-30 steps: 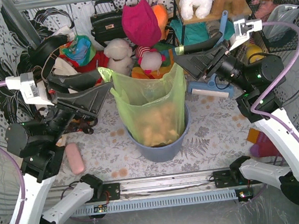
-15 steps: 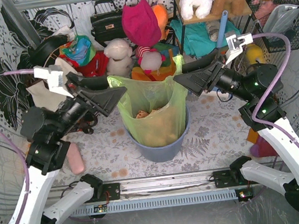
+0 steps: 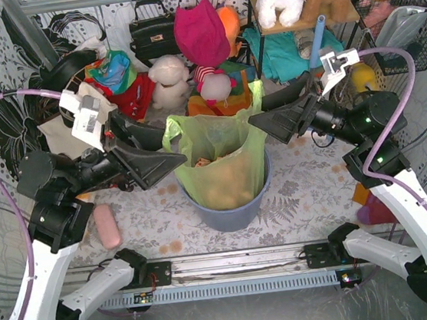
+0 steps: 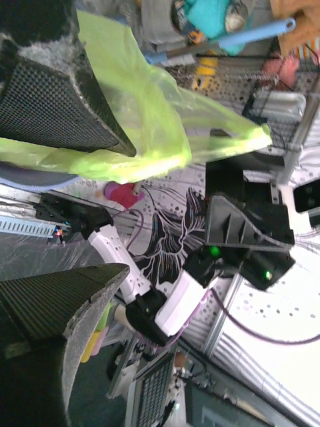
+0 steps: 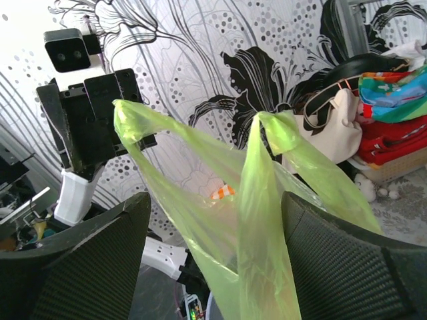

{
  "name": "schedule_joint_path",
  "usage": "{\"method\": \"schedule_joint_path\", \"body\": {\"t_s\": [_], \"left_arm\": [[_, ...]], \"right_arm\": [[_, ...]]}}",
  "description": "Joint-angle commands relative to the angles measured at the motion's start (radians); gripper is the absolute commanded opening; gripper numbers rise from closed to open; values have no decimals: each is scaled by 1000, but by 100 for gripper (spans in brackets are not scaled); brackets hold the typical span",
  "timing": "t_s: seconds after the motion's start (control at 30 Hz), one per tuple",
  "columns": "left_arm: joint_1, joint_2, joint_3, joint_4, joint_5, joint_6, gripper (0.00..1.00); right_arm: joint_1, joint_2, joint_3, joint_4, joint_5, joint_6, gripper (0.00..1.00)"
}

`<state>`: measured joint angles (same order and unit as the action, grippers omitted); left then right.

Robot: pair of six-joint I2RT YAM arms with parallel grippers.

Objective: Tie the trash bag

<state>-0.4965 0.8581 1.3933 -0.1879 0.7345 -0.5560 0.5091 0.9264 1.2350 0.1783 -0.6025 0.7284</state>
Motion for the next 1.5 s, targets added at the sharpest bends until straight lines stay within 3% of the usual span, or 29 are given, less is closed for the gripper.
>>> {"method": "schedule_joint_path", "body": {"t_s": [0.0, 0.37, 0.57, 0.8, 1.03, 1.23, 1.47], "left_arm": [[3, 2, 26, 116, 111, -70, 71], [3, 49, 19, 171, 105, -92, 71], [3, 82, 81, 249, -17, -96, 72], [3, 91, 206, 294, -212, -38, 71], [3, 58, 161, 242, -280, -36, 71], [3, -27, -23, 199, -370, -28, 71], [4, -58, -91, 199, -386, -69, 70]], "right_arm": [[3, 5, 32, 94, -59, 25, 78], [4, 102, 86, 194, -40, 70, 78], [4, 165, 169, 279, -31, 110, 77], [2, 268, 290, 525, -9, 240, 73], [3, 290, 348, 425, 2, 199, 71], [3, 175, 144, 241, 12, 98, 72], [3, 159, 82, 157, -75, 64, 77]]}}
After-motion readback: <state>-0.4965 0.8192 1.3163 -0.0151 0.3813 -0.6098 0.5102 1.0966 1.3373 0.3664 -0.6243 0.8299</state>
